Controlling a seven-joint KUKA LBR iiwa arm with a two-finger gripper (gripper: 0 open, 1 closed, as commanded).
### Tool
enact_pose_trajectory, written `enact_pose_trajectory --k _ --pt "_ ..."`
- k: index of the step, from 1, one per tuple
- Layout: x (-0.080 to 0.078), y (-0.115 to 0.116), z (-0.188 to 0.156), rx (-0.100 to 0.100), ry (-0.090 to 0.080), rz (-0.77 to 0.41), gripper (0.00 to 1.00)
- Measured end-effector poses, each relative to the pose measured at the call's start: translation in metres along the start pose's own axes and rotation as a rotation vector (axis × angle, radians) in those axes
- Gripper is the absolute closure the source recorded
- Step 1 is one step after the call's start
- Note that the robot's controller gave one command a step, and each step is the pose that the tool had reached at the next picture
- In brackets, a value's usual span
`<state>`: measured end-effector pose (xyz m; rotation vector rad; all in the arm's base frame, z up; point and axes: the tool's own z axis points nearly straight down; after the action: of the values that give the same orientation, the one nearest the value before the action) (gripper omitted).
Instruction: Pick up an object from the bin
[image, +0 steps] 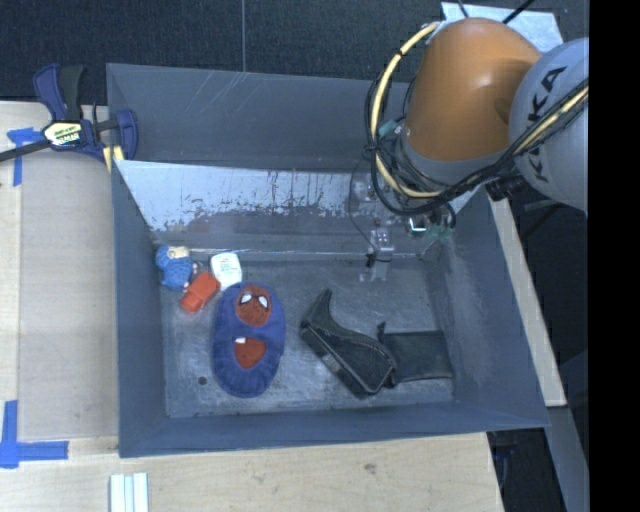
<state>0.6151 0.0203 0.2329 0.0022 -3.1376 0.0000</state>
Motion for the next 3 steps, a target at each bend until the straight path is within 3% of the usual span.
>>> enact_pose_trajectory --k 1,2,3 --pt "0.075 -0.002 0.149 0.0 -0.004 -0.166 0.0" --pt "0.126 -0.037 0.161 -0.002 -0.012 -0.091 0.0" --pt "0.124 -0.035 0.16 -0.004 -0.012 -0.095 1.0"
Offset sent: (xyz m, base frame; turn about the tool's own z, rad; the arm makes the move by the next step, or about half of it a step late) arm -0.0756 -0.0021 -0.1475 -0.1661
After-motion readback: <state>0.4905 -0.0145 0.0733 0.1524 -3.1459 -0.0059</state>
